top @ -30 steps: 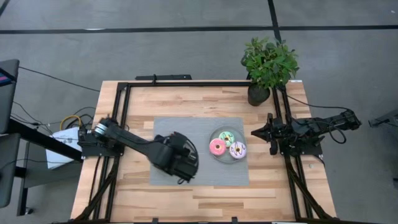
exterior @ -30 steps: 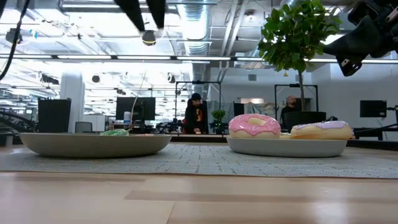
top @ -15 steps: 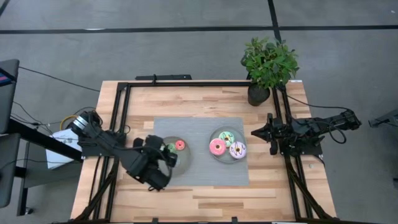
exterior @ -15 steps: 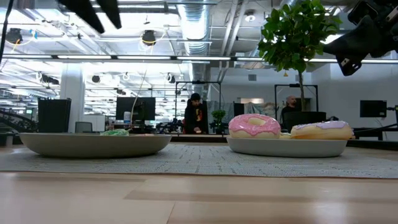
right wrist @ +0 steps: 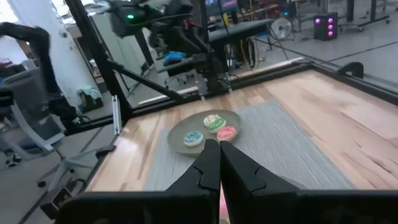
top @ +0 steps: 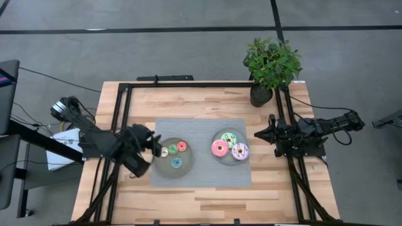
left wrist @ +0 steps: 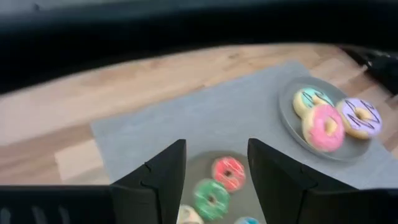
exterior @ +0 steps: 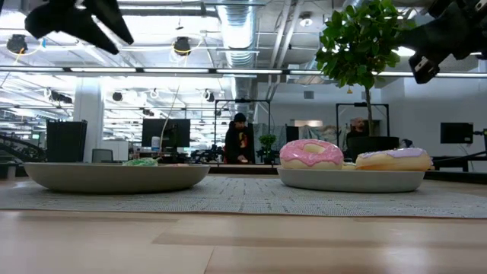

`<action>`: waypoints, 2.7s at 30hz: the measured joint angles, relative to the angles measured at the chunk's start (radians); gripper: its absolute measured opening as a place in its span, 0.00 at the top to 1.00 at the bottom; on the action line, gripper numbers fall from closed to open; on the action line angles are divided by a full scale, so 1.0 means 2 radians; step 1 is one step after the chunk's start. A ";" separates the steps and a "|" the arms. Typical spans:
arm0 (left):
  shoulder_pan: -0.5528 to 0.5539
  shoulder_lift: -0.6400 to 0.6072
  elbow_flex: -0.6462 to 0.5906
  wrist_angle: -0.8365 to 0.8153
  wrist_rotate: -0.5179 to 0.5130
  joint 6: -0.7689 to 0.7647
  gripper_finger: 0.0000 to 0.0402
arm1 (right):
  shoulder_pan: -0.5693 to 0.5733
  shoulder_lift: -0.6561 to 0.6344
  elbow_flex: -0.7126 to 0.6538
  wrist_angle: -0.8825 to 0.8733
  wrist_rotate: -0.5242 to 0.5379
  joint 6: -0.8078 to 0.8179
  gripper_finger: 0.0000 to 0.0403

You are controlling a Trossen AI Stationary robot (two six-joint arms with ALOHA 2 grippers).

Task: Pick & Place donuts
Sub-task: Return to Home Position

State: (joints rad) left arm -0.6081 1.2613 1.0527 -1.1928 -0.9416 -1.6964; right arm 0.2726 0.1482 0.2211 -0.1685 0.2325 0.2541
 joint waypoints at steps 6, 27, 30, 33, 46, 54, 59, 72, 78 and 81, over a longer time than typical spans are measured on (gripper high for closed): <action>0.015 -0.115 -0.078 0.058 -0.008 0.088 0.59 | 0.000 0.000 0.000 0.024 0.000 0.000 1.00; 0.133 -0.284 -0.351 0.566 0.106 0.458 0.59 | 0.001 0.000 0.001 0.044 -0.027 0.015 1.00; 0.163 -0.291 -0.356 0.568 0.119 0.484 0.59 | 0.001 0.000 0.001 0.048 -0.027 0.014 1.00; 0.193 -0.315 -0.356 0.568 0.147 0.523 0.59 | 0.001 0.000 0.001 0.051 -0.027 0.014 1.00; 0.262 -0.481 -0.366 0.497 0.213 0.607 0.59 | 0.001 0.000 0.001 0.086 -0.027 -0.023 1.00; 0.252 -0.560 -0.464 0.596 0.218 0.619 0.59 | 0.001 0.000 0.001 0.088 -0.027 -0.042 1.00; 0.252 -0.585 -0.511 0.633 0.210 0.624 0.59 | 0.001 0.000 0.001 0.088 -0.027 -0.062 1.00; 0.252 -0.590 -0.520 0.643 0.169 0.639 0.59 | -0.003 0.000 -0.077 0.194 -0.025 -0.074 1.00; 0.252 -0.590 -0.520 0.641 0.172 0.651 0.59 | -0.007 -0.001 -0.106 0.248 -0.026 -0.101 1.00; 0.252 -0.590 -0.520 0.640 0.173 0.651 0.59 | -0.011 -0.001 -0.106 0.240 -0.026 -0.101 1.00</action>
State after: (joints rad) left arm -0.1043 0.0822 0.0124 0.0878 -0.5961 -0.3952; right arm 0.2505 0.1467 0.0086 0.3120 0.1806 0.0518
